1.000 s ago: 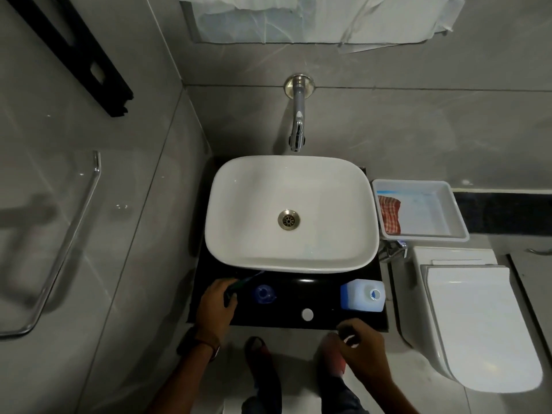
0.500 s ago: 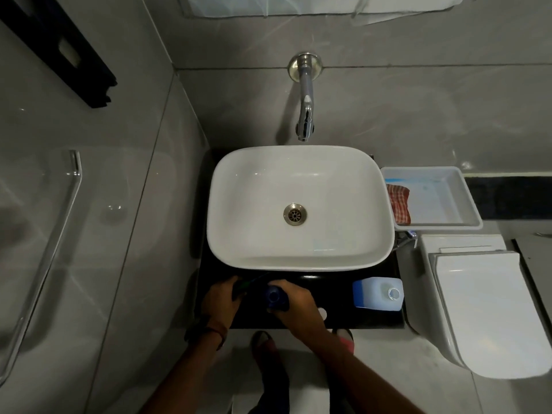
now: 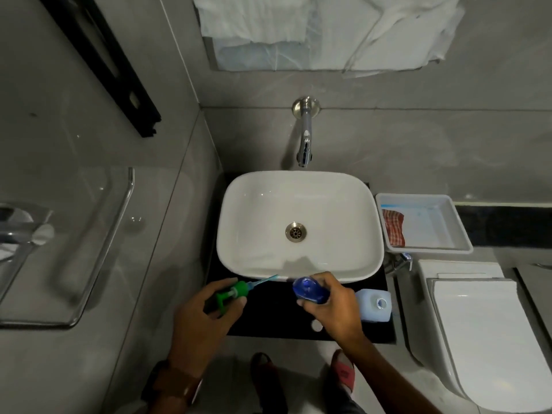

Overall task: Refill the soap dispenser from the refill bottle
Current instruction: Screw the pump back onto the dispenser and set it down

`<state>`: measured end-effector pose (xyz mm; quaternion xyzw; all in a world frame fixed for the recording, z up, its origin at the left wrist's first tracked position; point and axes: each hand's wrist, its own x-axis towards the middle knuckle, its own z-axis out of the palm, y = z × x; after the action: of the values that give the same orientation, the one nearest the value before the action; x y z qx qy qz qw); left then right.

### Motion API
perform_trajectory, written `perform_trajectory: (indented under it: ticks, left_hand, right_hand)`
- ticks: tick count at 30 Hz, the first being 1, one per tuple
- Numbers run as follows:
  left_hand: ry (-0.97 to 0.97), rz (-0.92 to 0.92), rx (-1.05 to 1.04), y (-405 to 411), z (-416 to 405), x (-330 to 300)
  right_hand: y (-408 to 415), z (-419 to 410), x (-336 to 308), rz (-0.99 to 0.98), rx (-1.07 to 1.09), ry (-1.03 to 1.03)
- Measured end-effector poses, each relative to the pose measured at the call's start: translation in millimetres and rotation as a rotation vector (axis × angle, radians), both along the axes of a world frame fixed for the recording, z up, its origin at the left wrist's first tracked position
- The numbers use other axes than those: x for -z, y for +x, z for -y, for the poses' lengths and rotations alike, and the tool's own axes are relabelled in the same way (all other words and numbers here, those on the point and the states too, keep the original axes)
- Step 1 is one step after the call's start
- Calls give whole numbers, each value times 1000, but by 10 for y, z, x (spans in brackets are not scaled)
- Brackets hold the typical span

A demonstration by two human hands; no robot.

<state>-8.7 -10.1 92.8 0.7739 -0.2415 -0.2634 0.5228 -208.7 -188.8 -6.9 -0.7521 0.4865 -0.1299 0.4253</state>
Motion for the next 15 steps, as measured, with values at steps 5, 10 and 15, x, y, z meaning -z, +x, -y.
perform_trajectory:
  ticks: [5,10,15]
  left_hand:
    - [-156,176,121,-196,240,-723]
    - [-162,354,231,-291,451,-964]
    - [-134,440,274,-364,557,-977]
  right_hand:
    - [-107,201,-371,43,28,-66]
    - [-146,353,-620,60,43,-88]
    - [-159,423,-787,72,62,-123]
